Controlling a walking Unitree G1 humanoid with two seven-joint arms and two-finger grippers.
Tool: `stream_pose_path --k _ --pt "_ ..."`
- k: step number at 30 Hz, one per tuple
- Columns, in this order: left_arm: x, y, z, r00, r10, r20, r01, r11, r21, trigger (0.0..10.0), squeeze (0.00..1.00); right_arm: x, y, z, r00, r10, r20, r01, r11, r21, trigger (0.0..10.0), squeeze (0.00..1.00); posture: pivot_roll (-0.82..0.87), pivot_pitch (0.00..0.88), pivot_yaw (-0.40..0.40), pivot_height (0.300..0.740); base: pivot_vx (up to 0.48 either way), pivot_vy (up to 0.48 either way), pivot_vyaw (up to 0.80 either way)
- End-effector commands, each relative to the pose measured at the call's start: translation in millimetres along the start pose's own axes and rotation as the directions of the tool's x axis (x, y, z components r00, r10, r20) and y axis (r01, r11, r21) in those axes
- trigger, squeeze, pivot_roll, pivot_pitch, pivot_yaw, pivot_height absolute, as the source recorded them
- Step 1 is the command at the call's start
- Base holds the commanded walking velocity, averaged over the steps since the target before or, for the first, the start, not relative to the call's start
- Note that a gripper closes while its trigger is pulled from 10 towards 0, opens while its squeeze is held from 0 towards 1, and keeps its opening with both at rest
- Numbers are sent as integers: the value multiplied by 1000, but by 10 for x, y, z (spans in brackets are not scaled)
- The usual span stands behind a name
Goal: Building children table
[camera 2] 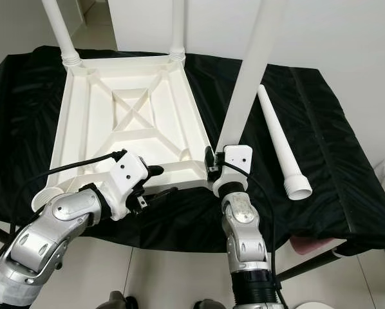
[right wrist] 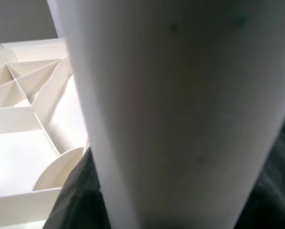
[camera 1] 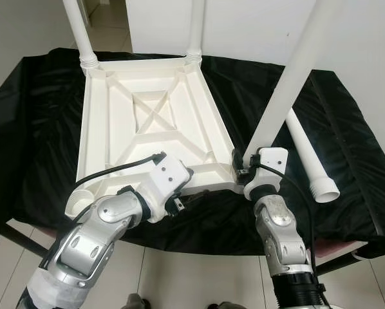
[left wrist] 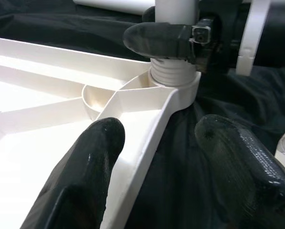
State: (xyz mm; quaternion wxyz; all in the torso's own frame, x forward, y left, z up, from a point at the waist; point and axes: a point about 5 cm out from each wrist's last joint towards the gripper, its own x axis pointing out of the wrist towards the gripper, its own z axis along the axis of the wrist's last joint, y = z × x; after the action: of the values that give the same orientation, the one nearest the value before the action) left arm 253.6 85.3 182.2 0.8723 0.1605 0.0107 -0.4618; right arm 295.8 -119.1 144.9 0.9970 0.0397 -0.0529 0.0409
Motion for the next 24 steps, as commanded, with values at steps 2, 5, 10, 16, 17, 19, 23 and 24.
stream_pose_path --k 2,5,10,16,17,19,23,24 --pt "-42 35 -22 999 34 -12 -34 999 1 10000 0 -107 123 -184 996 50 -80 -43 996 80 10000 576 -133 124 -6 740 0 0 0" --pt "-57 69 -31 999 50 -18 -50 999 14 10000 0 -142 124 -101 994 107 -18 -106 992 68 10000 1000 -124 105 1 740 0 0 0" --pt "-52 103 -22 998 70 -11 -70 998 11 10000 0 -182 82 -60 990 141 3 -141 989 50 10000 1000 -122 95 10 740 0 0 0" --pt "-48 121 -5 998 61 -9 -61 998 29 10000 0 -153 -45 -69 962 273 -7 -273 962 -3 10000 0 -115 78 29 740 0 0 0" --pt "-50 121 -9 998 58 -11 -58 998 26 10000 0 -142 -69 -68 951 310 -10 -310 950 -22 10000 0 -116 75 29 740 0 0 0" --pt "-49 119 -11 998 56 -11 -56 998 24 10000 0 -126 -94 -63 941 337 -10 -337 941 -40 10000 0 -116 72 32 740 0 0 0" --pt "-19 124 -13 997 79 22 -80 996 37 10000 0 -64 -159 -55 930 367 -6 -366 928 -63 10000 0 -120 54 34 740 0 0 0" --pt "-16 127 -10 996 85 26 -86 995 43 10000 0 -64 -158 -52 929 371 -4 -370 927 -62 10000 0 -120 54 34 740 0 0 0"
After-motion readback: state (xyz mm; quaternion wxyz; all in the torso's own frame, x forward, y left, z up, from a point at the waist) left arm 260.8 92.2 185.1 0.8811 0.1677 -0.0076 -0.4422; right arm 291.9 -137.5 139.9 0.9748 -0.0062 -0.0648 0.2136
